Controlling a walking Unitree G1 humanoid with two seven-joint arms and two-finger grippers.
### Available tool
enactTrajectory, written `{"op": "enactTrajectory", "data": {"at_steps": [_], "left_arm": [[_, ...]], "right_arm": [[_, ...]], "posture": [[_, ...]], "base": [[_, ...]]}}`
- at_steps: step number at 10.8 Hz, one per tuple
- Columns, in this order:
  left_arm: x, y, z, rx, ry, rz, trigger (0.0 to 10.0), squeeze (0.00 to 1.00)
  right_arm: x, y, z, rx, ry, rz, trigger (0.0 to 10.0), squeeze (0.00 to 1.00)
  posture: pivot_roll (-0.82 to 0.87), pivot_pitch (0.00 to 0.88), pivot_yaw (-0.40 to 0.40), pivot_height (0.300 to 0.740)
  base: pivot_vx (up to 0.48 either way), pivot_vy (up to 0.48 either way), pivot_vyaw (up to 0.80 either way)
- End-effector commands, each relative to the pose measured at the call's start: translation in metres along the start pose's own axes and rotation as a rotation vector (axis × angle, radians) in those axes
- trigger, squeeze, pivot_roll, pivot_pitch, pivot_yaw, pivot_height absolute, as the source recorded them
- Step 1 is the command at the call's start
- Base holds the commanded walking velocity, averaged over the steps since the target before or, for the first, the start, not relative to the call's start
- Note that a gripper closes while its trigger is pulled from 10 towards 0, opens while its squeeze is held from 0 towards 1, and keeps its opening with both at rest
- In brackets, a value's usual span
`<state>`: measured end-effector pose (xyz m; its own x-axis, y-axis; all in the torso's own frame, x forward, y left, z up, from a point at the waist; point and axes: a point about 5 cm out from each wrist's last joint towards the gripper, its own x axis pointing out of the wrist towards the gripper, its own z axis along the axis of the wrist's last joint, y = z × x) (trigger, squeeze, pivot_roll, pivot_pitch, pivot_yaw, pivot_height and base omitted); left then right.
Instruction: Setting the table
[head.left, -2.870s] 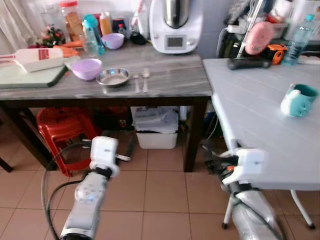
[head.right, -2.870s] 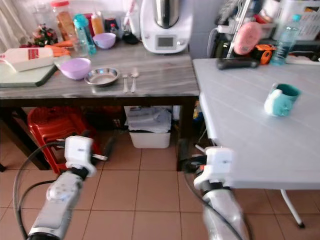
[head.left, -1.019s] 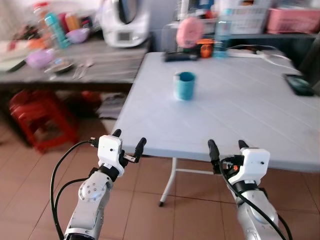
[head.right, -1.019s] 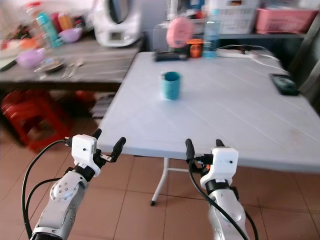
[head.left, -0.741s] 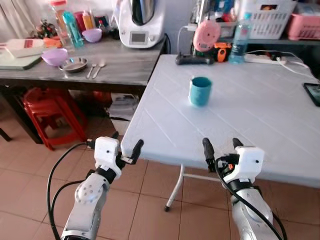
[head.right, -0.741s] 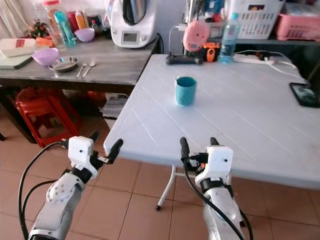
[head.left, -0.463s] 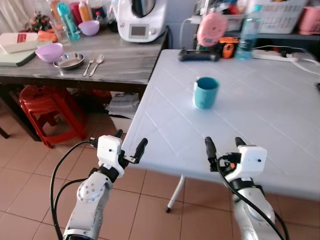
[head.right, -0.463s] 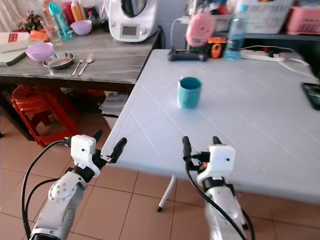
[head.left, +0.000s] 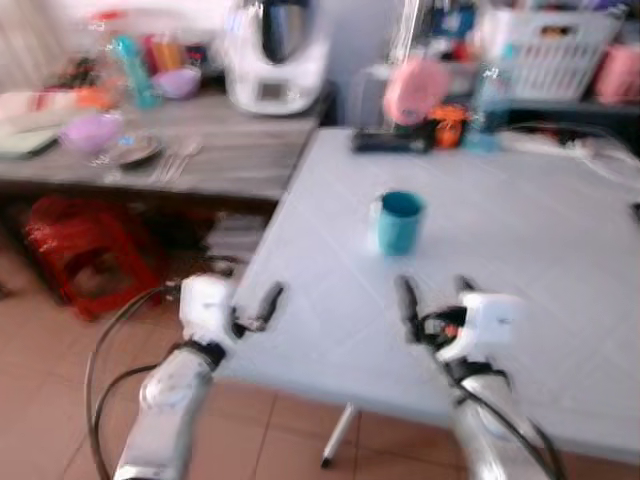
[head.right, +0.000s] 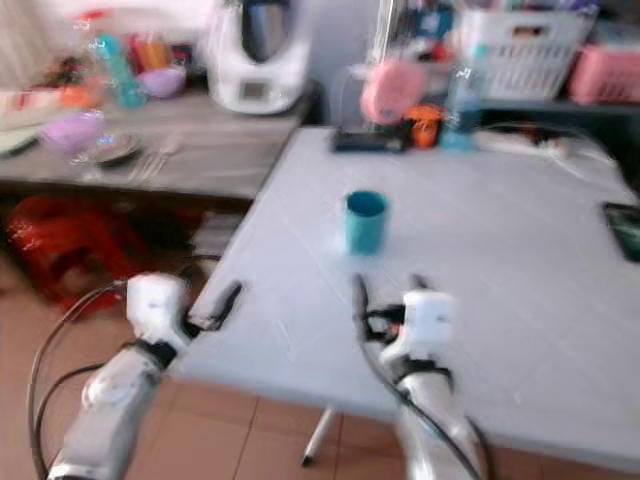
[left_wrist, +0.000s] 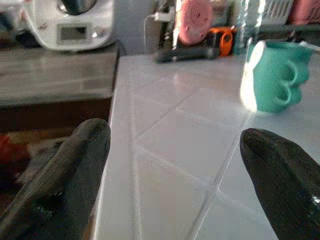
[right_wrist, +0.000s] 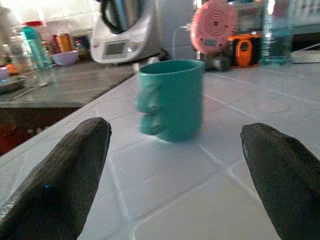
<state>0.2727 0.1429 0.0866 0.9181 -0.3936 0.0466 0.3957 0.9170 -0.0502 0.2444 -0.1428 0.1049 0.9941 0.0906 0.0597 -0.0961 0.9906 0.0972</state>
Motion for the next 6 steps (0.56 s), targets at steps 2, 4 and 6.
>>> {"op": "enactTrajectory", "data": {"at_steps": [2, 4, 6], "left_arm": [[-0.002, -0.008, -0.006, 0.019, 0.036, -0.088, 10.0, 0.00], [-0.011, -0.013, -0.011, -0.038, 0.056, -0.221, 10.0, 0.00], [-0.017, -0.014, -0.013, 0.004, 0.093, -0.329, 10.0, 0.00]], "right_arm": [[0.000, -0.005, -0.001, -0.013, 0.012, -0.012, 10.0, 0.00], [0.008, 0.006, -0.010, -0.051, 0.060, 0.036, 10.0, 0.00], [0.020, 0.017, -0.013, -0.091, 0.064, 0.083, 10.0, 0.00]], "posture": [[0.03, 0.001, 0.074, 0.740], [0.02, 0.004, 0.075, 0.740], [0.03, 0.008, 0.071, 0.740]], "base": [[0.000, 0.000, 0.00], [0.000, 0.000, 0.00], [0.000, 0.000, 0.00]]}}
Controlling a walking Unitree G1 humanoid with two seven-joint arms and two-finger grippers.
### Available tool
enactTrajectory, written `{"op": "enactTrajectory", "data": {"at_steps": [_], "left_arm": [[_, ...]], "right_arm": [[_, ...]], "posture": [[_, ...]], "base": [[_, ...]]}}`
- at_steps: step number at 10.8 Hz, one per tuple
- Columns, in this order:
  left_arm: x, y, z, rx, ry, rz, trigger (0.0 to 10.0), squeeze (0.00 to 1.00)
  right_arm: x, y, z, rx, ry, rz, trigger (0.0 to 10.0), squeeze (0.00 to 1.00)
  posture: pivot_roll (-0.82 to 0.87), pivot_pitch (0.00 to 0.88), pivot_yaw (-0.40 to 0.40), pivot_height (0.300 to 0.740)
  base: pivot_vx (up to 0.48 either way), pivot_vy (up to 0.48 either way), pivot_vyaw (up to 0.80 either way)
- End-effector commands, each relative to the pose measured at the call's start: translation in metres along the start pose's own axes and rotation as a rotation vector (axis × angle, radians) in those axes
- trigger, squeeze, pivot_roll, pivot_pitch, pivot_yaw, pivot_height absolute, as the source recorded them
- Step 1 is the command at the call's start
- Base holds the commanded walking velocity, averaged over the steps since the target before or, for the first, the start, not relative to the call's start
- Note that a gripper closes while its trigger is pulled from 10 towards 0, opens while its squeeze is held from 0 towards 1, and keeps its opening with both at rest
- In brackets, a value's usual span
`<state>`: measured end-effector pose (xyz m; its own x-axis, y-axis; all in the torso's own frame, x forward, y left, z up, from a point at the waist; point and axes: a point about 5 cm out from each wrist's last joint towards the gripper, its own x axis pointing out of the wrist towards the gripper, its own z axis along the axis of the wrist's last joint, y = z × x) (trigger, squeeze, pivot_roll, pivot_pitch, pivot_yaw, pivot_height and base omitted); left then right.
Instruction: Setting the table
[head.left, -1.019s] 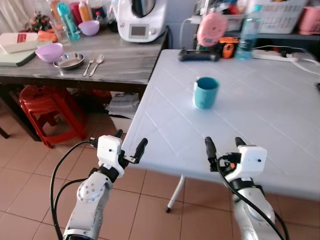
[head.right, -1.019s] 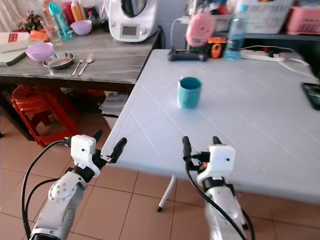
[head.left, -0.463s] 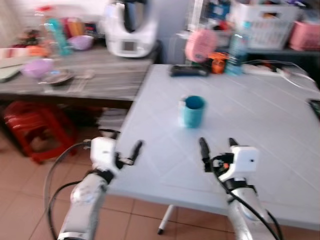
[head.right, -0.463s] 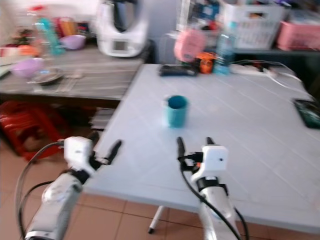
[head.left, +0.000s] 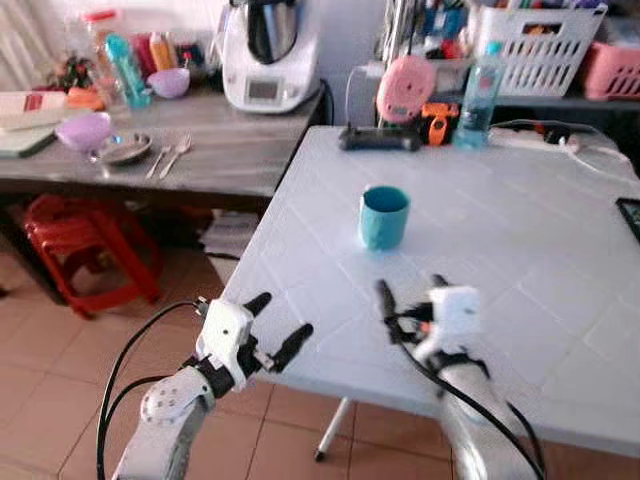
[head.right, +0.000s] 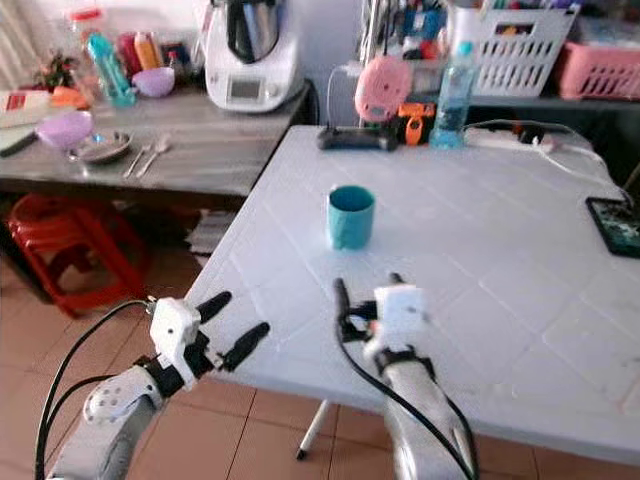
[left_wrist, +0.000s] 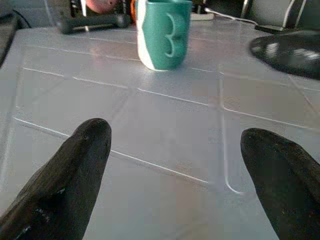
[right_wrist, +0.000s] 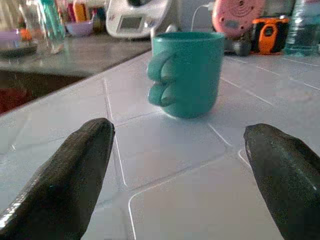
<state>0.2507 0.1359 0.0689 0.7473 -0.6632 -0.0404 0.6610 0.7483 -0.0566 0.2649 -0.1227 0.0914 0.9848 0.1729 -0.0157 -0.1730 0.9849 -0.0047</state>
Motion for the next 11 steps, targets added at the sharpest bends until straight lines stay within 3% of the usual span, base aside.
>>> {"op": "enactTrajectory", "data": {"at_steps": [1, 2, 6, 8, 11], "left_arm": [[-0.001, 0.002, 0.003, -0.001, -0.001, -0.018, 10.0, 0.00], [-0.001, 0.001, 0.003, -0.014, -0.006, -0.028, 10.0, 0.00], [-0.008, 0.000, -0.008, -0.047, 0.006, -0.053, 10.0, 0.00], [-0.008, -0.001, -0.011, -0.054, 0.012, -0.053, 10.0, 0.00], [-0.009, 0.002, -0.015, -0.052, 0.016, -0.048, 10.0, 0.00]], "right_arm": [[0.009, 0.005, 0.002, -0.051, 0.000, 0.004, 10.0, 0.00], [0.022, 0.012, 0.001, -0.069, 0.010, 0.013, 10.0, 0.00], [0.066, 0.012, 0.015, -0.038, -0.007, -0.035, 10.0, 0.00], [0.087, 0.019, 0.026, -0.031, -0.013, -0.016, 10.0, 0.00], [0.101, 0.014, 0.033, -0.023, -0.015, -0.058, 10.0, 0.00]], "posture": [[0.03, 0.009, 0.073, 0.740], [0.04, 0.009, 0.069, 0.740], [0.06, 0.020, 0.060, 0.740], [0.08, 0.021, 0.056, 0.740], [0.09, 0.019, 0.054, 0.740]], "base": [[0.000, 0.000, 0.00], [0.000, 0.000, 0.00], [0.000, 0.000, 0.00], [0.000, 0.000, 0.00], [0.000, 0.000, 0.00]]}}
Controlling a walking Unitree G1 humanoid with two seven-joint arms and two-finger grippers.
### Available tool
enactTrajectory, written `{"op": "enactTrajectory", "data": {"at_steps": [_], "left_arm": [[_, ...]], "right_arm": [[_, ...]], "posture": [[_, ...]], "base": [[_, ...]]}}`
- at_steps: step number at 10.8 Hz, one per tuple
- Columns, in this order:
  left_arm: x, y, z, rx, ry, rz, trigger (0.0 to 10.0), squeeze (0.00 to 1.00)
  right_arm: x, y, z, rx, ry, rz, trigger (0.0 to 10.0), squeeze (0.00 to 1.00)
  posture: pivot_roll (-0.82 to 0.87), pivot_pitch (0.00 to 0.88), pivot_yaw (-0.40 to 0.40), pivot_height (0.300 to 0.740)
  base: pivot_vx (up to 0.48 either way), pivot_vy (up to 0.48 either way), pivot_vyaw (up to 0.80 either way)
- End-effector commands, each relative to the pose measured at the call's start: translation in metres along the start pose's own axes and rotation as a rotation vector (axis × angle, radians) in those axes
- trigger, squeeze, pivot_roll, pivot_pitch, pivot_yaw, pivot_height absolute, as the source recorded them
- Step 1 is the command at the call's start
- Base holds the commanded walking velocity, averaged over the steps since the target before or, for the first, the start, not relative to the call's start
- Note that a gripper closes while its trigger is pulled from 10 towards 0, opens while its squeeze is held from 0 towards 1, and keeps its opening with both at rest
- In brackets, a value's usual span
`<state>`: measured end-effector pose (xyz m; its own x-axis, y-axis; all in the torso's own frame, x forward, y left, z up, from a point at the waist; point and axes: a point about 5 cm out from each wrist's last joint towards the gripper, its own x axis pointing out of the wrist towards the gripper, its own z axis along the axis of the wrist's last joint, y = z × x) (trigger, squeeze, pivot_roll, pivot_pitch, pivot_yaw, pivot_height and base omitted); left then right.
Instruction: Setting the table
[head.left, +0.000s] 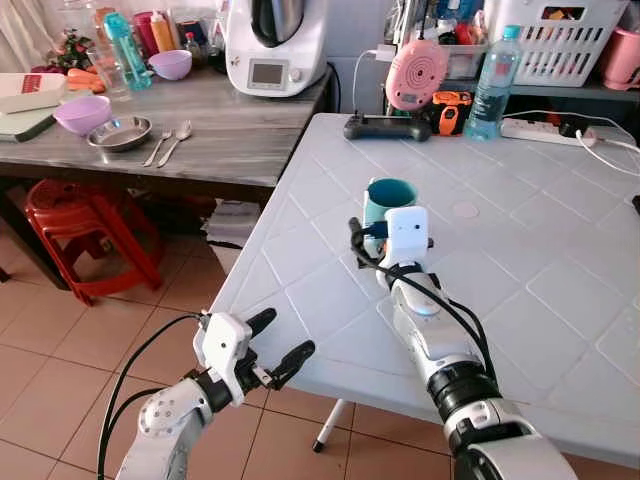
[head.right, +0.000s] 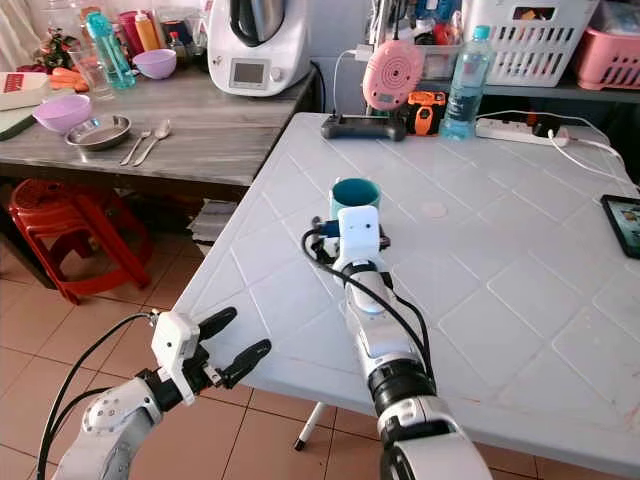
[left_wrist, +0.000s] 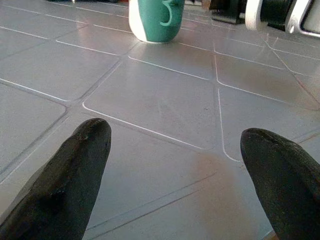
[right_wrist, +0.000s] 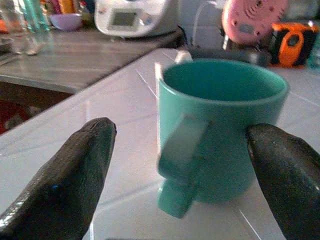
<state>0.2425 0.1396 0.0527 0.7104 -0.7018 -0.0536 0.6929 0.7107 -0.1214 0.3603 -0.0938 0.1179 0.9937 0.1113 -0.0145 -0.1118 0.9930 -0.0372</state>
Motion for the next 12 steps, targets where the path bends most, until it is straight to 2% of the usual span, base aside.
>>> {"op": "enactTrajectory", "data": {"at_steps": [1, 4, 6, 7, 8, 9, 12], "left_arm": [[-0.002, 0.003, 0.001, 0.009, -0.004, 0.003, 10.0, 0.00], [-0.001, 0.000, -0.002, 0.000, -0.013, -0.013, 10.0, 0.00], [0.002, 0.002, -0.004, 0.000, -0.010, -0.019, 10.0, 0.00], [0.001, 0.003, -0.004, 0.002, -0.008, -0.020, 10.0, 0.00], [0.000, 0.005, -0.004, 0.004, -0.007, -0.020, 10.0, 0.00], [-0.002, 0.007, -0.005, 0.005, -0.006, -0.014, 10.0, 0.00], [-0.001, 0.006, -0.008, 0.000, -0.005, -0.011, 10.0, 0.00]], "right_arm": [[0.004, -0.003, 0.006, 0.001, -0.013, -0.026, 10.0, 0.00], [0.001, -0.016, -0.006, 0.003, 0.012, -0.088, 10.0, 0.00], [0.002, -0.021, -0.005, 0.001, 0.001, -0.111, 9.1, 0.00], [0.003, -0.022, -0.003, -0.003, -0.005, -0.114, 9.2, 0.00], [0.003, -0.024, -0.002, -0.002, -0.010, -0.116, 6.6, 0.00], [0.004, -0.024, -0.001, -0.003, -0.020, -0.111, 0.3, 0.00], [0.005, -0.020, 0.000, -0.011, -0.029, -0.091, 0.0, 0.00]], "posture": [[0.09, 0.019, 0.055, 0.740], [0.08, 0.023, 0.064, 0.740], [0.07, 0.024, 0.068, 0.740], [0.07, 0.023, 0.072, 0.740], [0.07, 0.023, 0.073, 0.740], [0.07, 0.023, 0.073, 0.740], [0.07, 0.027, 0.069, 0.740]], "base": [[0.000, 0.000, 0.00], [0.000, 0.000, 0.00], [0.000, 0.000, 0.00], [0.000, 0.000, 0.00], [0.000, 0.000, 0.00], [0.000, 0.000, 0.00], [0.000, 0.000, 0.00]]}}
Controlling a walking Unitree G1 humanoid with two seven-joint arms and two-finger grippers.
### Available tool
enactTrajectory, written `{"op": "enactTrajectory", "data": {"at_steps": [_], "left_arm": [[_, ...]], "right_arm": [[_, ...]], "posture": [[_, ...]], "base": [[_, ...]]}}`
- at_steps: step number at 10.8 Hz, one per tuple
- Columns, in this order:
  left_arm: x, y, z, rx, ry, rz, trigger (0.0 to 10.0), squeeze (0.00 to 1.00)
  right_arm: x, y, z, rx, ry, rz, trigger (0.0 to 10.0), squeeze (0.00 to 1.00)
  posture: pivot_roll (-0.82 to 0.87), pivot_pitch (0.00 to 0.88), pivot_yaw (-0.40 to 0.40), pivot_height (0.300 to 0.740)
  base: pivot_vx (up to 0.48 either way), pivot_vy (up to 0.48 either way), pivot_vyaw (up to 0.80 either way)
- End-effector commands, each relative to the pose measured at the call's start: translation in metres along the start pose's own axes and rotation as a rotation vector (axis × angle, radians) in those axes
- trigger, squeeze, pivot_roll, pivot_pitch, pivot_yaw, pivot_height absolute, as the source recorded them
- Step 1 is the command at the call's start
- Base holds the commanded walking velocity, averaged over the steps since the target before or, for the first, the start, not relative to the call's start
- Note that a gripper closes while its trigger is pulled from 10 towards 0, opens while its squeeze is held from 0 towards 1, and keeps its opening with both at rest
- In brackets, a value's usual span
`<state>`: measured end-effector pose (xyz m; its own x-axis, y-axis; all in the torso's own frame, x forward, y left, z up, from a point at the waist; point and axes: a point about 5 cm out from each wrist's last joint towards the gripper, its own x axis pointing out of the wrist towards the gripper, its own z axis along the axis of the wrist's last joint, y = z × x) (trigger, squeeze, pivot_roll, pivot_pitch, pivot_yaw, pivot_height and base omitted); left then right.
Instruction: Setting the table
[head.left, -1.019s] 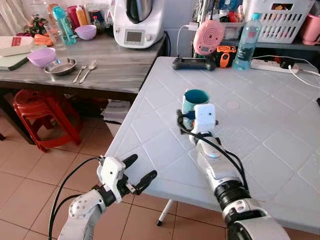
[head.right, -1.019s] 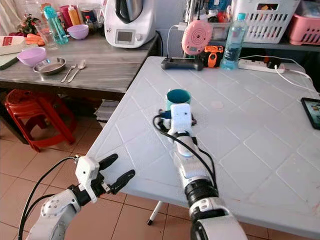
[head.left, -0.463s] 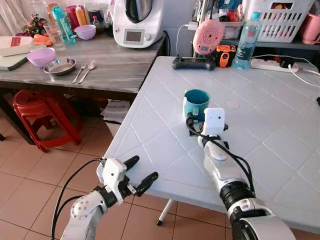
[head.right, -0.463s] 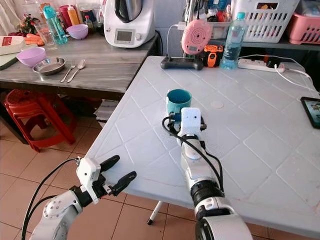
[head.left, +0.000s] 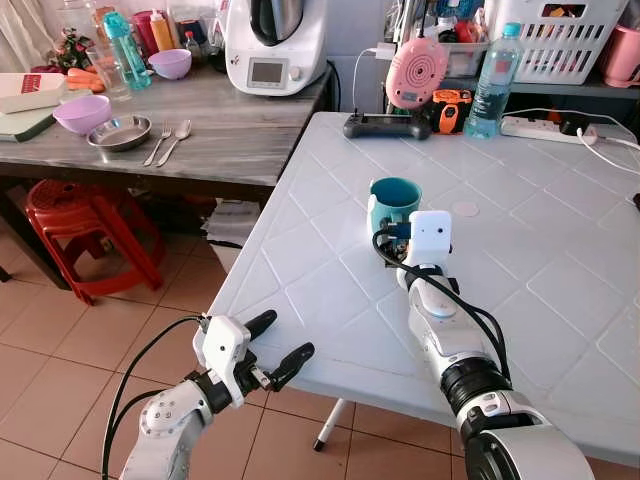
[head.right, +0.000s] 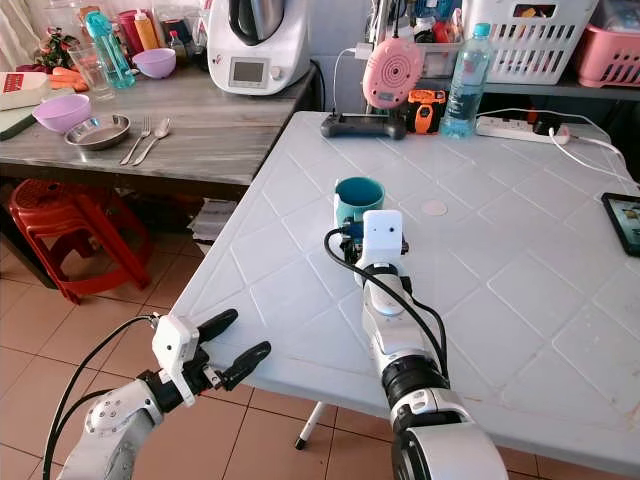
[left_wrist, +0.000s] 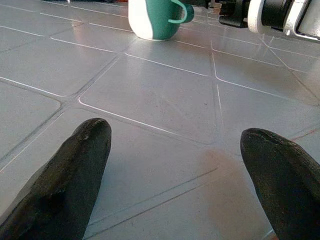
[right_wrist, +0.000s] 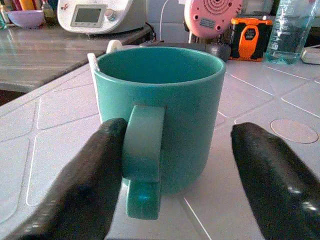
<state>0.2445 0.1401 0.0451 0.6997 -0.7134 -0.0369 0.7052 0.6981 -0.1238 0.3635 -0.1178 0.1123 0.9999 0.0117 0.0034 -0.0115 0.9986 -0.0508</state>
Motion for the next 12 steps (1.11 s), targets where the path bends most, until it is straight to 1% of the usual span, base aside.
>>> {"op": "enactTrajectory", "data": {"at_steps": [1, 6, 8, 9, 12], "left_arm": [[-0.001, 0.003, -0.001, 0.001, 0.008, 0.009, 10.0, 0.00], [0.002, 0.000, -0.002, -0.002, -0.008, 0.004, 10.0, 0.00], [0.001, -0.002, 0.008, -0.015, -0.060, -0.008, 10.0, 0.00], [0.006, -0.002, 0.020, -0.030, -0.107, 0.001, 10.0, 0.00], [0.007, -0.005, 0.027, -0.029, -0.123, -0.015, 10.0, 0.00]], "right_arm": [[0.003, 0.005, 0.006, 0.003, -0.016, 0.014, 0.0, 0.00], [0.003, 0.003, 0.003, -0.001, -0.007, 0.019, 0.0, 0.00], [0.002, 0.003, 0.001, 0.002, -0.002, 0.017, 0.0, 0.00], [0.002, 0.001, 0.000, 0.003, 0.002, 0.016, 0.0, 0.00], [0.002, 0.002, -0.002, 0.006, 0.007, 0.018, 0.0, 0.00]], "posture": [[0.07, 0.027, 0.066, 0.740], [0.07, 0.025, 0.067, 0.740], [0.07, 0.026, 0.067, 0.740], [0.07, 0.026, 0.067, 0.740], [0.07, 0.021, 0.068, 0.740]], "base": [[0.000, 0.000, 0.00], [0.000, 0.000, 0.00], [0.000, 0.000, 0.00], [0.000, 0.000, 0.00], [0.000, 0.000, 0.00]]}}
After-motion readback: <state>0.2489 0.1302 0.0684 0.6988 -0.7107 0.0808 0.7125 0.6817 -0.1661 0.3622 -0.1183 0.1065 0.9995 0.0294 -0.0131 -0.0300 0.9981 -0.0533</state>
